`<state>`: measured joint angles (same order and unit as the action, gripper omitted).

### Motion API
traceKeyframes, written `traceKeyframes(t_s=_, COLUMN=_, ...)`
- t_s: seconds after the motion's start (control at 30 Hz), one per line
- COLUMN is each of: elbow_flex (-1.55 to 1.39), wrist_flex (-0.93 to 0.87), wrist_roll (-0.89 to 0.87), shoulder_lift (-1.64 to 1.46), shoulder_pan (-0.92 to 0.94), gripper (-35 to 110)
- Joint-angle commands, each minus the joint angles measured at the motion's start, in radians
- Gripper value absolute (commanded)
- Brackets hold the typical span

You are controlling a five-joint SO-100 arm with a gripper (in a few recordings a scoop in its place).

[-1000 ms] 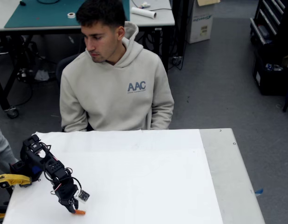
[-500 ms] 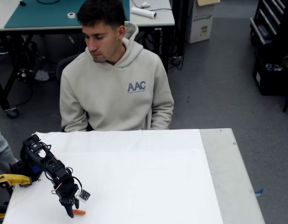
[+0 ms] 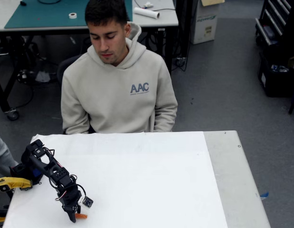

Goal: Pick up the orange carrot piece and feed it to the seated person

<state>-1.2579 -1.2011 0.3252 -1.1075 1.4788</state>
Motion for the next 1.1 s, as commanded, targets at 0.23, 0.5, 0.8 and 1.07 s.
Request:
traceKeyframes(t_s=0.23, elbow_flex=0.058, wrist_flex=-0.009, wrist_roll=0.011, shoulder_lift=-0.037, shoulder_pan=0.012, gripper=21)
traceKeyframes(t_s=0.5, elbow_flex=0.064, wrist_flex=-0.009, wrist_roll=0.011, shoulder_lift=-0.037, shoulder_pan=0.014, gripper=8)
traceKeyframes(t_s=0.8, elbow_flex=0.075, wrist_flex=-0.008, wrist_roll=0.011, shoulder_lift=-0.037, shoulder_pan=0.011, gripper=-2)
traceKeyframes(t_s=1.07, elbow_flex=0.077, wrist_flex=-0.008, wrist_roll=0.012, shoulder_lift=-0.054, shoulder_pan=0.011, gripper=-2)
